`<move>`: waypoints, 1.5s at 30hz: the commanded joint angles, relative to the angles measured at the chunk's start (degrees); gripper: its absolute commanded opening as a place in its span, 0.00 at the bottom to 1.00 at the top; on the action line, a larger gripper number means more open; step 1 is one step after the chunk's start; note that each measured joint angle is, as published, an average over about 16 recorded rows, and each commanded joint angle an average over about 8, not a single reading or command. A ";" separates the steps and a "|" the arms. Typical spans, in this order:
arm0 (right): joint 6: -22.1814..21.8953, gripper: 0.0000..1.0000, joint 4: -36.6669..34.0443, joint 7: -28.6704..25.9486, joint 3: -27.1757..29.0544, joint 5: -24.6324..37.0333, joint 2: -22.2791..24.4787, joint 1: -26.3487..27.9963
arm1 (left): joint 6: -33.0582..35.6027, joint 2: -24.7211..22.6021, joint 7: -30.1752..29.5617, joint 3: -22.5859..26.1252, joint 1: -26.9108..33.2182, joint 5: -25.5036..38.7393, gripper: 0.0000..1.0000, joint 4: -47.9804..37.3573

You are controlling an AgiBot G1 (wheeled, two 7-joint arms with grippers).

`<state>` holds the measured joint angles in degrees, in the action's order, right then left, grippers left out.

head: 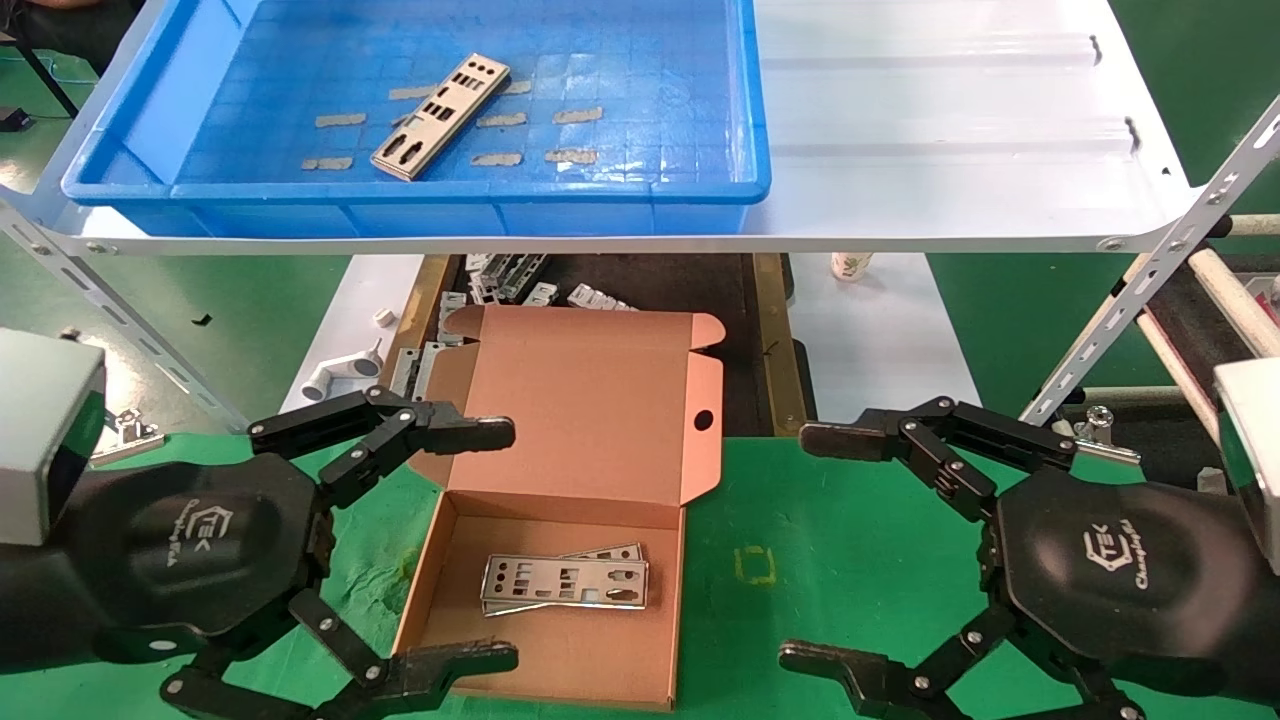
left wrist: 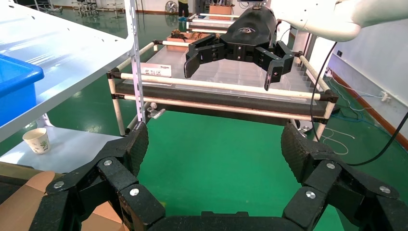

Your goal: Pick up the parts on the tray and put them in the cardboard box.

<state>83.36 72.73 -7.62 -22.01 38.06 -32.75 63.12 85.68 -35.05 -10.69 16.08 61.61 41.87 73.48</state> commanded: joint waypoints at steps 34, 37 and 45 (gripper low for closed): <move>0.00 1.00 0.00 0.00 0.00 0.00 0.00 0.00 | 0.00 0.00 0.00 0.00 0.00 0.00 1.00 0.00; 0.00 1.00 0.00 0.00 0.00 0.00 0.00 0.00 | 0.00 0.00 0.00 0.00 0.00 0.00 1.00 0.00; 0.00 1.00 0.00 0.00 0.00 0.00 0.00 0.00 | 0.00 0.00 0.00 0.00 0.00 0.00 1.00 0.00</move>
<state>83.36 72.73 -7.62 -22.01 38.06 -32.75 63.12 85.68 -35.05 -10.69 16.08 61.61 41.87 73.48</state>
